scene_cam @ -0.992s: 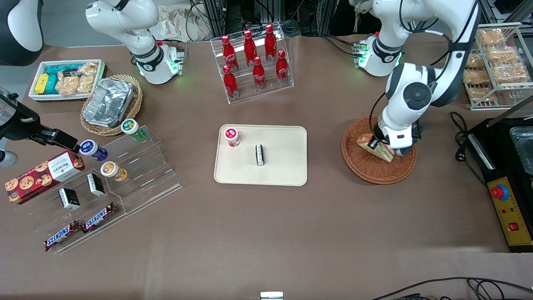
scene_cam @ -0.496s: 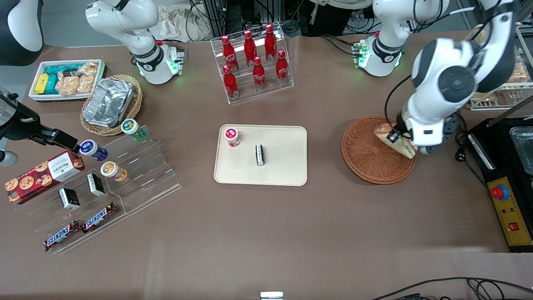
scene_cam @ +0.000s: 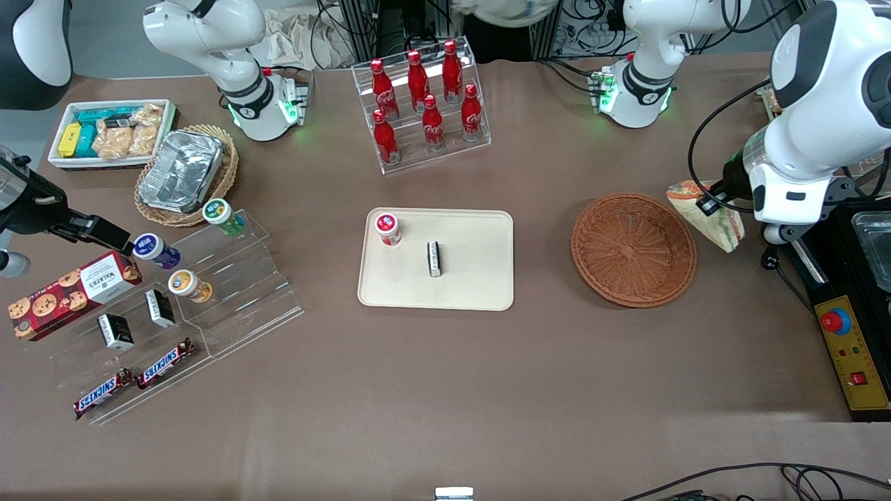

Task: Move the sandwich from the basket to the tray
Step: 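Lift the sandwich up out of the basket with the left gripper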

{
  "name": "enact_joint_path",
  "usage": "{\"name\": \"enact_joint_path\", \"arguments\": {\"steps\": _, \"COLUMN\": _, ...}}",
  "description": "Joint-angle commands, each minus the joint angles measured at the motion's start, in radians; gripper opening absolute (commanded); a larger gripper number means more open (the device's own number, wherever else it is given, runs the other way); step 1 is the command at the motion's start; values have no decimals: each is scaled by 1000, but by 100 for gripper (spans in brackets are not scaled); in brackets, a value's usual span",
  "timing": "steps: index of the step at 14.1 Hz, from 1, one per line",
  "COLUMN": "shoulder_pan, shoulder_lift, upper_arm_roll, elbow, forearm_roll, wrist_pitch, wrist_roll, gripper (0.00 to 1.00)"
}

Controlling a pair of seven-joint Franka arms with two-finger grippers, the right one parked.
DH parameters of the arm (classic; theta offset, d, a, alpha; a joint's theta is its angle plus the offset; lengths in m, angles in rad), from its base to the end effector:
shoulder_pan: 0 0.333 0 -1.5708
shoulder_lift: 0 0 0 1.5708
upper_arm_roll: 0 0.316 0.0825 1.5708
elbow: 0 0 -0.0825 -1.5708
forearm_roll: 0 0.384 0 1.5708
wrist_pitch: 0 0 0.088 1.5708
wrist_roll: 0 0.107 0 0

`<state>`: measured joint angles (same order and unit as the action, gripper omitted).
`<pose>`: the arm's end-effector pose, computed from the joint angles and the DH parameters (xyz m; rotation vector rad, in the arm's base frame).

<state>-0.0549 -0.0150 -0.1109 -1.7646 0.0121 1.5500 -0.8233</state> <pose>0.5282 -0.0874 0.5407 -2.8624 -0.9752 0.2567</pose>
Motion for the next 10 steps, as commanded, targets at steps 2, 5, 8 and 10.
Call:
{"name": "enact_joint_path", "arguments": {"steps": 2, "shoulder_pan": -10, "shoulder_lift": 13, "upper_arm_roll": -10, "elbow": 28, "forearm_roll": -1, "wrist_pitch": -27, "wrist_roll": 9, "gripper": 0}}
{"name": "enact_joint_path", "arguments": {"steps": 5, "shoulder_pan": -72, "shoulder_lift": 20, "upper_arm_roll": -18, "elbow": 24, "forearm_roll": 3, "wrist_pitch": -33, "wrist_roll": -25, "gripper": 0}}
{"name": "enact_joint_path", "arguments": {"steps": 8, "shoulder_pan": -118, "shoulder_lift": 27, "upper_arm_roll": -27, "elbow": 31, "forearm_roll": -4, "wrist_pitch": -33, "wrist_roll": -72, "gripper": 0}}
{"name": "enact_joint_path", "arguments": {"steps": 10, "shoulder_pan": -155, "shoulder_lift": 35, "upper_arm_roll": -32, "elbow": 33, "forearm_roll": -18, "wrist_pitch": -25, "wrist_roll": -73, "gripper": 0}}
